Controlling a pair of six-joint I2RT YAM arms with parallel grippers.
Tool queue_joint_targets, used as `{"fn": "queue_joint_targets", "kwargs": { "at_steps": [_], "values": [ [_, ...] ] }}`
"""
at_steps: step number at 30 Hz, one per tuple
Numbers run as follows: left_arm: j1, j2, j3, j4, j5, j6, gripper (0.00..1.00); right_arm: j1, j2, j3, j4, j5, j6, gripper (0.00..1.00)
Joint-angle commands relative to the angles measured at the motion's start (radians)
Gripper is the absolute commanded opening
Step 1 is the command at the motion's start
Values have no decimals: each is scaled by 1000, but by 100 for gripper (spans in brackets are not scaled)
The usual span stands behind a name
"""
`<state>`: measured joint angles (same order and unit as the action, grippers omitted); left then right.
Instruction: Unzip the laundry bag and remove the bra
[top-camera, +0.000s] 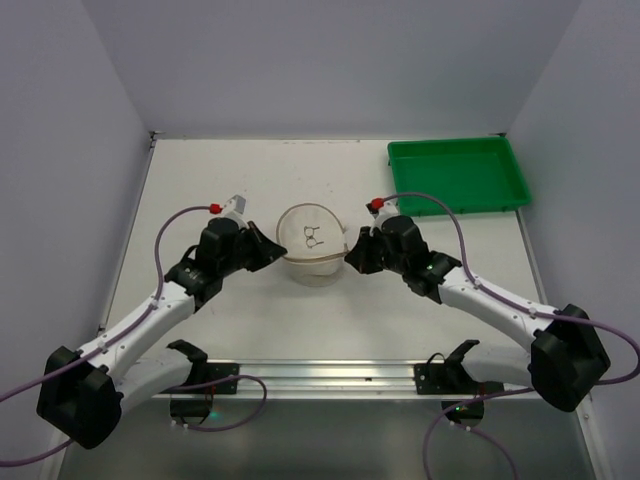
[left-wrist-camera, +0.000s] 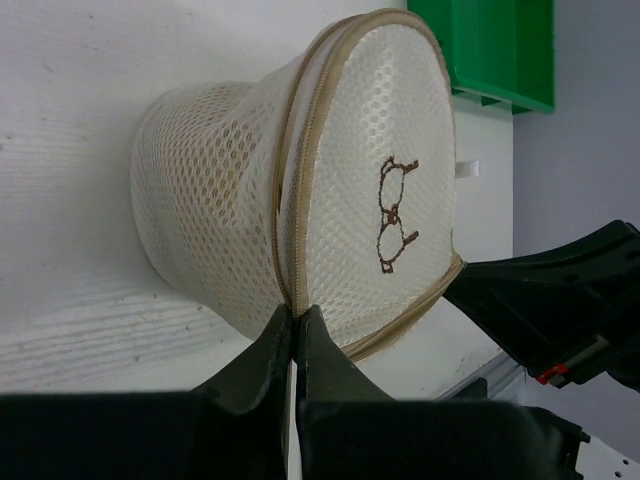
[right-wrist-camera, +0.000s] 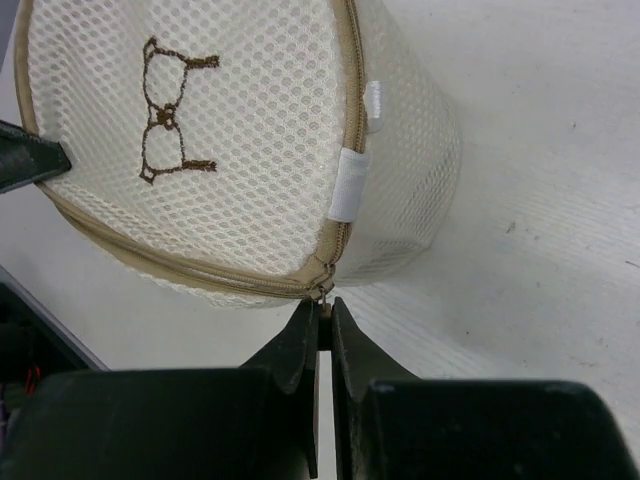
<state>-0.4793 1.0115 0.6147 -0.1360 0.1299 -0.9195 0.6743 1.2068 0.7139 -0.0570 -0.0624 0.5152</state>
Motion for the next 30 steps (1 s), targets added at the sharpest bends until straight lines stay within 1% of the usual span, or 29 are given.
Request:
{"fn": "queue_joint_targets", "kwargs": {
  "at_steps": [1, 3, 4, 5, 6, 7, 8, 9, 11, 12, 13, 14, 15, 16, 17, 20, 23, 26, 28, 30],
  "values": [
    [22, -43, -9, -112, -55, 91, 0, -21, -12, 28, -76, 75, -61, 0],
    [21, -74, -20, -122, -50, 96, 0, -13, 7, 50, -80, 29, -69, 0],
    [21, -83, -24, -120, -49, 96, 0, -9, 8, 58, -78, 12, -76, 3],
    [21, -102, -35, -119, -44, 96, 3, 10, 8, 61, -78, 1, -83, 9],
    [21, -108, -39, -116, -39, 97, 19, 21, 2, 65, -84, 3, -89, 17],
    [21, -113, -43, -116, -39, 105, 27, 31, -1, 73, -92, 7, -99, 32],
    [21, -122, -50, -117, -42, 107, 33, 53, -6, 93, -116, 15, -104, 40],
    [21, -128, -53, -117, -44, 107, 42, 65, -13, 104, -133, 42, -112, 48],
    [22, -142, -52, -122, -56, 107, 53, 114, -26, 146, -188, 99, -135, 62],
    [22, -148, -49, -125, -65, 107, 57, 129, -30, 159, -204, 149, -142, 65],
    [21, -152, -43, -128, -75, 111, 60, 139, -42, 183, -217, 168, -145, 68],
    [21, -159, -24, -146, -107, 117, 63, 148, -49, 190, -236, 177, -142, 73],
    [21, -160, -12, -157, -124, 125, 67, 148, -59, 193, -241, 185, -136, 75],
    [21, -159, -1, -165, -137, 145, 67, 148, -84, 193, -244, 206, -121, 77],
    [22, -151, 29, -180, -183, 156, 67, 148, -99, 187, -241, 217, -112, 78],
    [25, -119, 78, -183, -236, 206, 68, 148, -159, 153, -219, 236, -90, 81],
    [33, -50, 121, -180, -237, 248, 66, 146, -200, 124, -210, 237, -75, 81],
    [31, 14, 148, -157, -216, 278, 59, 146, -233, 93, -201, 237, -63, 81],
    [31, 38, 155, -125, -202, 304, 57, 148, -245, 70, -196, 233, -55, 82],
    [33, 73, 169, -116, -208, 323, 53, 146, -260, 55, -185, 222, -53, 82]
  ]
}}
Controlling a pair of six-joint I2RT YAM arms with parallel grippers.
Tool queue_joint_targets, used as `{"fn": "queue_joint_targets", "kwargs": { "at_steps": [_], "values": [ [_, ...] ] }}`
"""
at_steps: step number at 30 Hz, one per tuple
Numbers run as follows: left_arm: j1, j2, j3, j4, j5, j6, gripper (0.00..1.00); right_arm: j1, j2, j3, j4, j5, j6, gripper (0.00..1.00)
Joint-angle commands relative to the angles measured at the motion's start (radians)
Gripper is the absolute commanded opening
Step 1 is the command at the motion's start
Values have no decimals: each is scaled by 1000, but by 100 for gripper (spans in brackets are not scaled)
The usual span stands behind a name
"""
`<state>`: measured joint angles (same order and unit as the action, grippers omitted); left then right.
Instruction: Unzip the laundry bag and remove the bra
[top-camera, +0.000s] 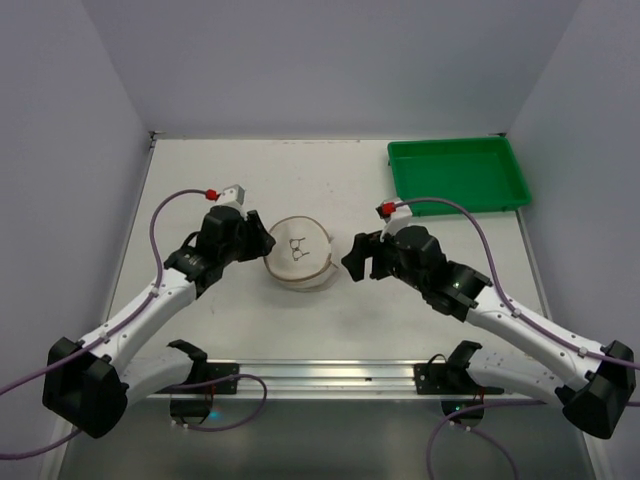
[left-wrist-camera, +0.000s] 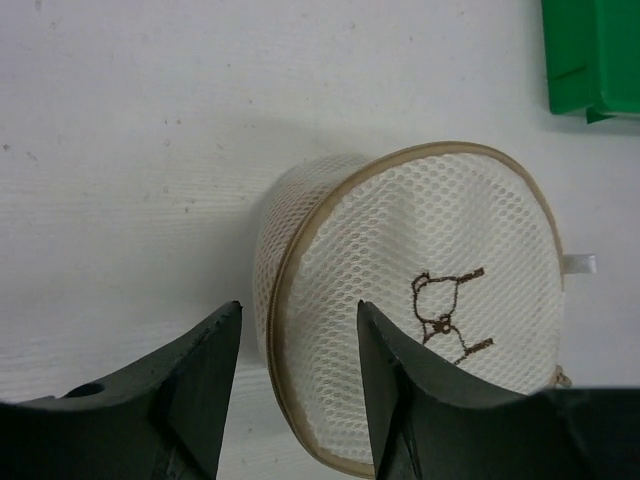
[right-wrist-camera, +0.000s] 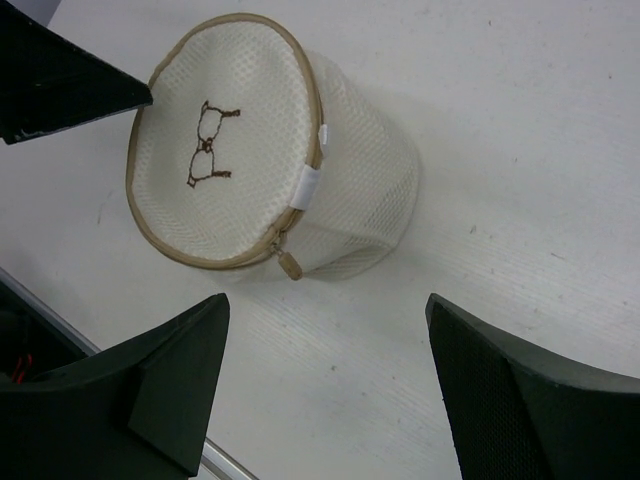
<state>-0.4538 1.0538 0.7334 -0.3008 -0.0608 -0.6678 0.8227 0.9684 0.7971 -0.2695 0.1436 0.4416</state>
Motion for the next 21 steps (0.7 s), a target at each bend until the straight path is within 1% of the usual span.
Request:
{"fn": "queue_joint_targets", "kwargs": {
  "at_steps": [1, 4, 5, 7, 8, 11, 12, 13, 14, 21],
  "values": [
    [7, 41, 57, 54, -20, 95, 52, 0, -25, -36, 29, 13, 25, 82],
    [6, 89, 83, 60, -33, 129, 47, 0, -25, -44, 42, -1, 23, 82],
    [6, 107, 90, 71, -31, 140, 42, -2, -19, -45, 41, -1, 22, 82],
    [6, 121, 95, 74, -17, 148, 36, -2, -16, -47, 39, -2, 20, 82],
    [6, 127, 101, 74, 4, 152, 27, -2, -16, -48, 41, -1, 20, 82],
    [6, 101, 104, 62, 26, 166, 15, -2, -23, -55, 42, -1, 20, 82],
    [7, 88, 104, 58, 23, 168, 9, -2, -26, -58, 42, 2, 20, 81],
    [6, 77, 104, 48, 18, 178, 6, 0, -30, -62, 44, 2, 22, 82],
    [6, 58, 110, 40, 6, 185, 0, -2, -33, -64, 46, 5, 22, 82],
    [4, 11, 167, -11, 33, 227, 0, -2, -49, -67, 55, 11, 25, 82]
  ]
}}
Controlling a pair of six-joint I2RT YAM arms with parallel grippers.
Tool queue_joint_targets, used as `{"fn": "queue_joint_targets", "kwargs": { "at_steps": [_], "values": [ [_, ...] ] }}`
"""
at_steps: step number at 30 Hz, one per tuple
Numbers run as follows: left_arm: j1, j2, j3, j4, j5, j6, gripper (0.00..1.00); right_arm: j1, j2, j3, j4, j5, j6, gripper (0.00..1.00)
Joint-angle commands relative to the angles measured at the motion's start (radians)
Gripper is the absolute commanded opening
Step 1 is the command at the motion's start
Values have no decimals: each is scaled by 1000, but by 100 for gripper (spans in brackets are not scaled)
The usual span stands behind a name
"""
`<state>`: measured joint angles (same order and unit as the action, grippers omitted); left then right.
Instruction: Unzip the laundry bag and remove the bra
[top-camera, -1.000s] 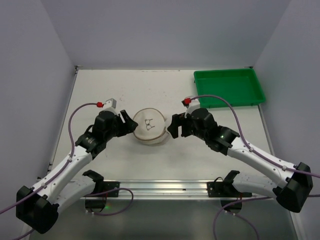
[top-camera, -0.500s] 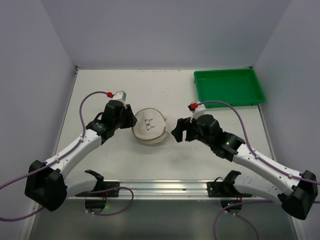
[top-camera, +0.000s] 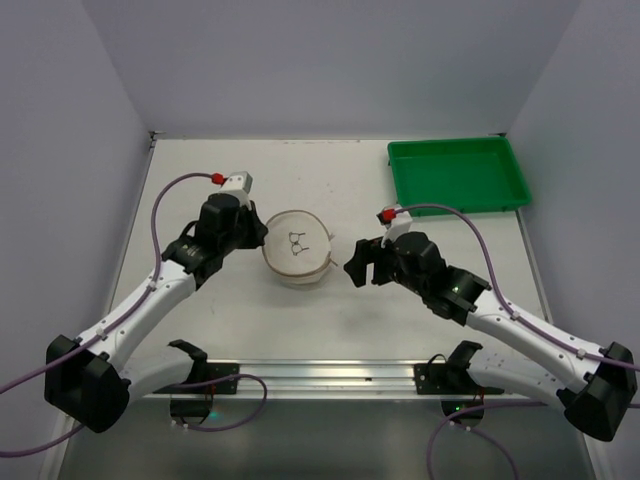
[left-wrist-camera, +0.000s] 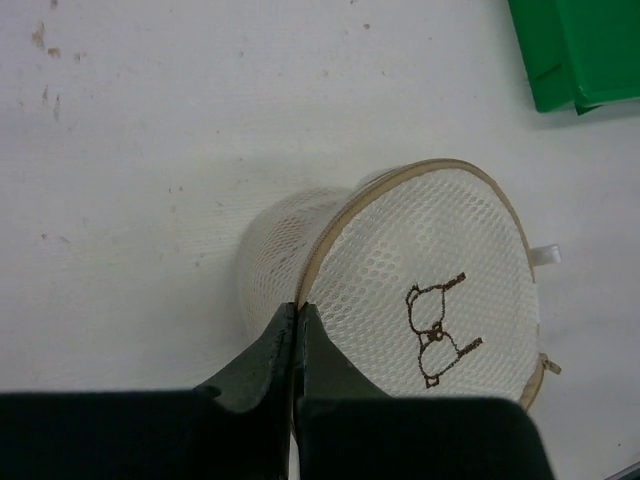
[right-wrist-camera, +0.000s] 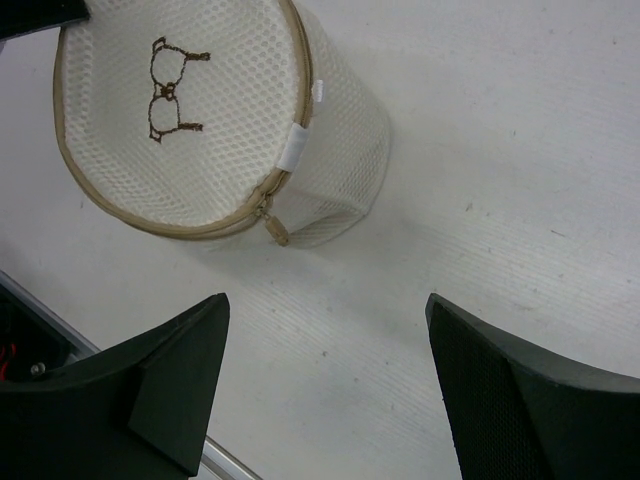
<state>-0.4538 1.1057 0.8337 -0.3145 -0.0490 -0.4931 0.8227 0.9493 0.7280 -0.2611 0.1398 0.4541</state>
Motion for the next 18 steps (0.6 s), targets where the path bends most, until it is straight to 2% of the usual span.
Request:
{"fn": "queue_joint_targets", "kwargs": {
  "at_steps": [1, 4, 7, 12, 16, 18],
  "values": [
    [4, -44, 76, -9, 23, 80, 0, -2, -37, -1, 45, 20, 17, 82],
    [4, -41, 142, -24, 32, 119, 1, -2, -67, -7, 40, 43, 24, 82],
    [-5, -32, 172, -26, 69, 154, 8, -2, -105, -19, 34, 72, 32, 81],
    [-8, 2, 180, -54, 31, 154, 12, -3, -116, -27, 33, 55, 43, 82],
    [-8, -26, 95, -38, 41, 52, 9, -2, -113, -39, 68, 3, 38, 82],
    [-16, -44, 49, -5, 115, -25, 8, -2, -104, -44, 95, -40, 40, 81]
  ]
}}
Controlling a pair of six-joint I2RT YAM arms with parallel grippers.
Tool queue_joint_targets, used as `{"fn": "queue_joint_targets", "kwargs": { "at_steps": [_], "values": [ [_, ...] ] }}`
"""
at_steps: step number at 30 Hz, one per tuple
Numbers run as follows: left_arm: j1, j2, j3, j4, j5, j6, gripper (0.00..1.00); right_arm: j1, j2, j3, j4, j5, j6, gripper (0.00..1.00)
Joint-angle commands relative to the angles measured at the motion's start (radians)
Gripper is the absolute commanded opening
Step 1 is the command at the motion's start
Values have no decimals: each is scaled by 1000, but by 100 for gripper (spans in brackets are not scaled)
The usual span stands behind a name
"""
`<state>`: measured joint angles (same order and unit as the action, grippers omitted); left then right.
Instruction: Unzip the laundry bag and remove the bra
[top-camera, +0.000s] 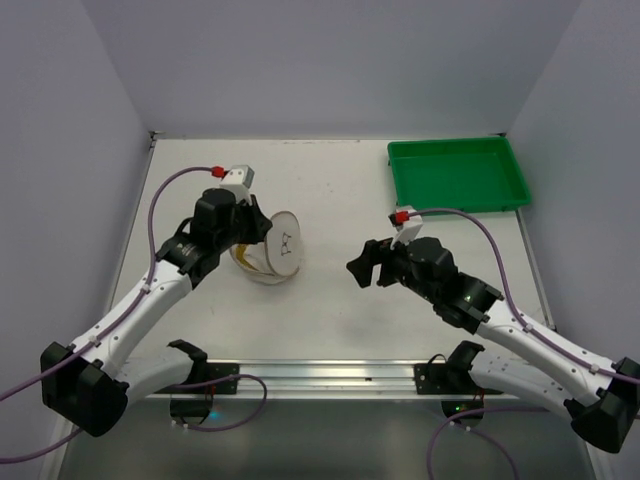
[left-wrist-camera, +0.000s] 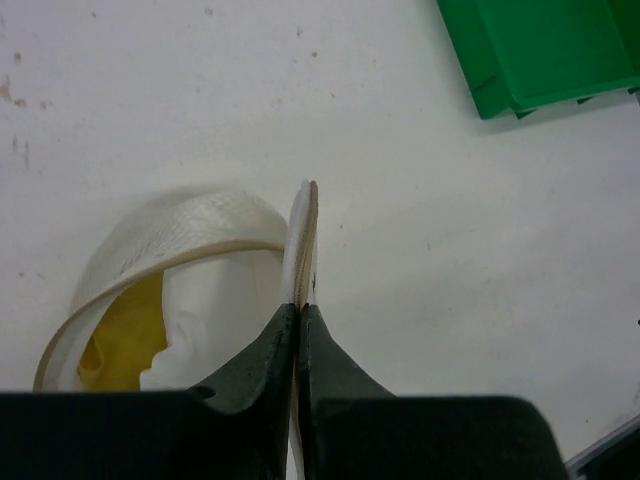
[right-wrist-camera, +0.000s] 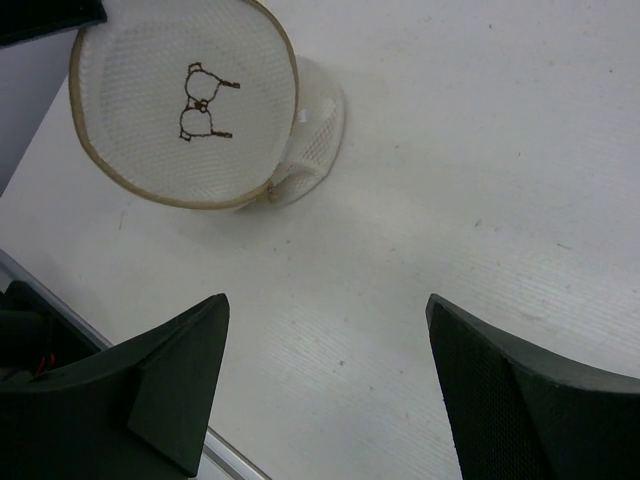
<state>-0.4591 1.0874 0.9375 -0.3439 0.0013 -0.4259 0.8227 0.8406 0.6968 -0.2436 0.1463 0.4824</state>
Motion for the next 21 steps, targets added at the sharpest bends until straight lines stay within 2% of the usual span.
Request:
{"fn": "queue_joint_targets", "kwargs": {
  "at_steps": [1, 3, 7, 12, 13, 15, 16, 18, 19, 21],
  "values": [
    [-15, -40, -95, 66, 80, -115, 7, -2, 8, -13, 85, -56, 13, 81],
    [-55, -41, -111, 95, 88, -158, 4, -2, 15, -11, 95, -60, 13, 81],
    [-145, 24, -28, 111, 28, -172, 2, -2, -6, -10, 90, -30, 19, 81],
    [-279, 141, 40, 174, 46, -203, 14, -2, -125, -51, 61, 61, 39, 81],
    [-298, 179, 62, 186, 45, -201, 23, 0, -149, -63, 49, 100, 41, 81],
    [-360, 215, 86, 187, 26, -203, 33, -2, -193, -80, 35, 137, 50, 82],
    [-377, 245, 104, 195, 23, -201, 42, -2, -242, -94, 23, 177, 53, 82],
    [-427, 278, 132, 204, 28, -201, 53, -2, -291, -117, 10, 220, 62, 83],
    [-440, 284, 141, 206, 32, -200, 67, -2, -337, -125, 7, 237, 62, 84],
    [-460, 286, 156, 200, 34, -186, 80, -2, -377, -141, 7, 272, 70, 84]
  ]
}}
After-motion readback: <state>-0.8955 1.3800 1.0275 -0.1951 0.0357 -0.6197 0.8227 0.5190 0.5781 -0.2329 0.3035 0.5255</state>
